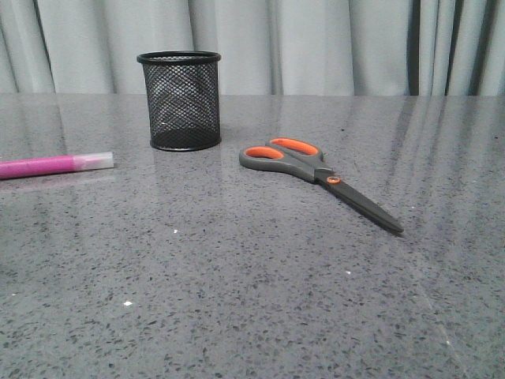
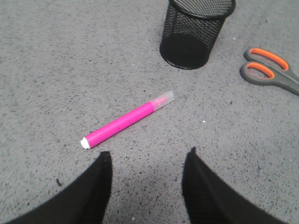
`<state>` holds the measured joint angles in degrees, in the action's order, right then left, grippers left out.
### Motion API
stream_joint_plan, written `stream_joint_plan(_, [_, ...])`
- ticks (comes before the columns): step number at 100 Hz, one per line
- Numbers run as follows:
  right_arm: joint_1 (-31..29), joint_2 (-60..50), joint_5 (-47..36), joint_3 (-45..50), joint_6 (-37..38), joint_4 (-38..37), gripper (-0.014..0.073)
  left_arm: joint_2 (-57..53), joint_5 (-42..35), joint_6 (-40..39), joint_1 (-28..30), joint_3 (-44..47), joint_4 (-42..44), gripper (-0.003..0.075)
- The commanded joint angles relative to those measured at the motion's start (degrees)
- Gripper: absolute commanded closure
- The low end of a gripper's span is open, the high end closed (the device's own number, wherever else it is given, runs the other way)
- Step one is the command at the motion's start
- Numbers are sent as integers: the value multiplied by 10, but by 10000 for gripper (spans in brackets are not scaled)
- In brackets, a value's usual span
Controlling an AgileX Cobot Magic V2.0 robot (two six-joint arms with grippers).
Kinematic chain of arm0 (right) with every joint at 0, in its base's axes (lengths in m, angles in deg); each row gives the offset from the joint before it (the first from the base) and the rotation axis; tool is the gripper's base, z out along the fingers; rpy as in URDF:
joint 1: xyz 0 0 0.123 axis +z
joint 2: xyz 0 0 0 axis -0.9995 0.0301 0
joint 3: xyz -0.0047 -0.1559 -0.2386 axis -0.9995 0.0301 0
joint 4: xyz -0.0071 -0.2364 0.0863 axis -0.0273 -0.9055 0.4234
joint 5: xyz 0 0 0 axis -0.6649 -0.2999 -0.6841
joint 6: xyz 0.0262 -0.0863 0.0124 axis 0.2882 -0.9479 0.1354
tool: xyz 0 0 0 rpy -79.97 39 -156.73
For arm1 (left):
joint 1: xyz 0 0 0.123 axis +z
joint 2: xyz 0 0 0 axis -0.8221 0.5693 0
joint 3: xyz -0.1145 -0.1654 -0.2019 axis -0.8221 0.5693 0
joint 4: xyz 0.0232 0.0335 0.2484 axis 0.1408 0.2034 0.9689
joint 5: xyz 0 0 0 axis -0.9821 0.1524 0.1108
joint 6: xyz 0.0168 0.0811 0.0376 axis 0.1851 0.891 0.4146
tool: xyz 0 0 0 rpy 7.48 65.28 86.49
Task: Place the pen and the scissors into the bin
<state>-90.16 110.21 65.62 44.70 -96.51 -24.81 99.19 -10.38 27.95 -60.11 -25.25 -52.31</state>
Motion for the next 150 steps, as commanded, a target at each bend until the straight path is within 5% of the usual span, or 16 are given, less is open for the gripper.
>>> stream_joint_plan(1, [-3,1,-26,-21,-11,4,195,28,-11,57,0,-38,-34,351])
stream_joint_plan(29, [-3,1,-26,-21,-15,4,195,180,98,183,0,-136,-22,367])
stream_joint_plan(53, [-3,1,-25,-21,-18,4,195,301,134,353,0,-209,8,367])
stream_joint_plan(83, [-3,1,-23,-21,-20,4,195,403,154,449,0,-271,23,367])
stream_joint_plan(150, [-3,1,-21,-21,-20,4,195,477,146,477,-19,-293,29,372])
